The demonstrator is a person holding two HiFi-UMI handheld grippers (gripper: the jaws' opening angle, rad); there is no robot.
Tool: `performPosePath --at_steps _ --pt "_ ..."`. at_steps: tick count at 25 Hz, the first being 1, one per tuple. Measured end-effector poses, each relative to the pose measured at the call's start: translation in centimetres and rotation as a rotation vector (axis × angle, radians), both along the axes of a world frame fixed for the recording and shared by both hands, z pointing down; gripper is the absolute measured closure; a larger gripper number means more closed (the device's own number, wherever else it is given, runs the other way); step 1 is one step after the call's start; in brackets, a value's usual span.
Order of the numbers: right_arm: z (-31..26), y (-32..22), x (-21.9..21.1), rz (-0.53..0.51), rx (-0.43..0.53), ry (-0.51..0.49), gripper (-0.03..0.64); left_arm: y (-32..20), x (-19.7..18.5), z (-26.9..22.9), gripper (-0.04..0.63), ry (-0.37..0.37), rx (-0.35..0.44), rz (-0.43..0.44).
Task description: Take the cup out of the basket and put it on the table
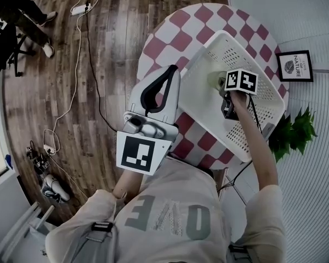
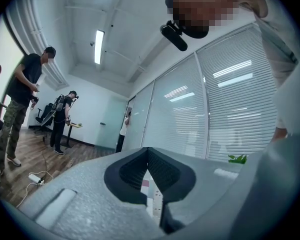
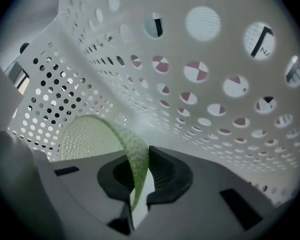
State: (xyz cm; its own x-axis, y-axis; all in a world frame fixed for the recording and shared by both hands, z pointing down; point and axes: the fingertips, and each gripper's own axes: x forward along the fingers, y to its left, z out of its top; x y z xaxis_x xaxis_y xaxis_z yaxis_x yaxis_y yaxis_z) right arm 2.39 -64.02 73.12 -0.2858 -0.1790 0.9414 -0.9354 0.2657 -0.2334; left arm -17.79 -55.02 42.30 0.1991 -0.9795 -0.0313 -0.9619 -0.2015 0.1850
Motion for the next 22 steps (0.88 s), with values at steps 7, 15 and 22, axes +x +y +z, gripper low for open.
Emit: performPosePath --at_steps 7,15,22 --pt "-0.4 -0.2 -0.1 -0.043 0.026 0.044 0.592 0.2 0.2 -1.0 0.589 0.01 0.026 0.004" --pt "-5.6 -0.9 -1.8 -0.153 0.149 0.008 0.594 0.3 1.4 -2.9 0.589 0.015 0.061 0.039" --pt "-17.6 -2.1 -3.9 -0.194 0.425 -0.134 0.594 0.5 3.6 -5.7 0.589 0.003 0.108 0.094"
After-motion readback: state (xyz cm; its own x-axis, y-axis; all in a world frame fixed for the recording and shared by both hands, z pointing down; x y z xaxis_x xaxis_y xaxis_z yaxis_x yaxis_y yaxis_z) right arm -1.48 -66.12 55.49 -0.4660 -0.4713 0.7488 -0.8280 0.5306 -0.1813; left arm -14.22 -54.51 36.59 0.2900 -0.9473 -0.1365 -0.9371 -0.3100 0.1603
